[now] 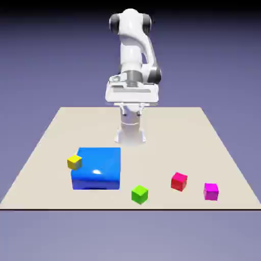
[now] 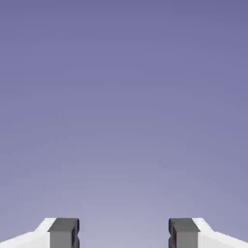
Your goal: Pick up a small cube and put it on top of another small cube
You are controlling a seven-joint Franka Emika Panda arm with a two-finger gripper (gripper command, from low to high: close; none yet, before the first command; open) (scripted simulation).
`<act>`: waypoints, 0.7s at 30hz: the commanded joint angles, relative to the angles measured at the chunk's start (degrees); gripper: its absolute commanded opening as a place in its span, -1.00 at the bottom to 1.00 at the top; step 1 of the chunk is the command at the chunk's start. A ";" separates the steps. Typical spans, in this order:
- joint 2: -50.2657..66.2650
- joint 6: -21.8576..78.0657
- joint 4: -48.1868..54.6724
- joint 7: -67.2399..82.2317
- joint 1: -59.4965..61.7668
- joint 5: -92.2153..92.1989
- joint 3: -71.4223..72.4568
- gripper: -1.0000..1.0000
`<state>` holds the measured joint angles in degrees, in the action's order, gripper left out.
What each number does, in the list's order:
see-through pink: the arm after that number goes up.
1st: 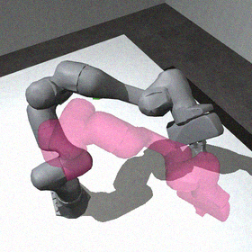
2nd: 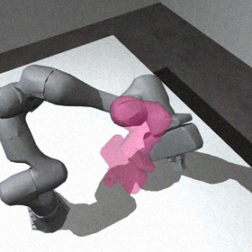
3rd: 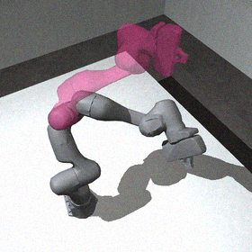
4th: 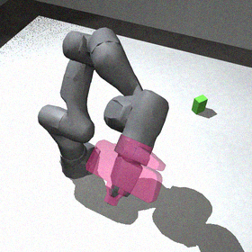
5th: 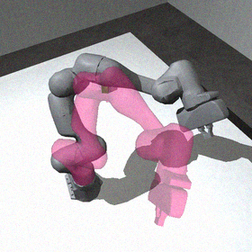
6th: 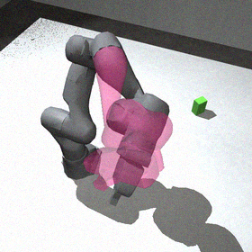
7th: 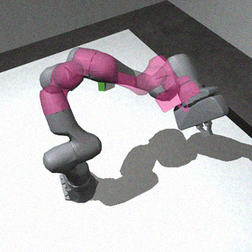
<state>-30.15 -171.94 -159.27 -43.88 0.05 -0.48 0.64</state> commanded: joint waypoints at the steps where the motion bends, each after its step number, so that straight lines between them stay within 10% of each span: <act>1: 2.08 1.72 1.44 -1.18 0.61 -0.40 0.53 0.00; 21: 43.61 36.06 30.22 -24.77 12.90 -8.44 11.22 0.00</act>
<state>13.45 -135.88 -129.04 -68.65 12.95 -8.92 11.86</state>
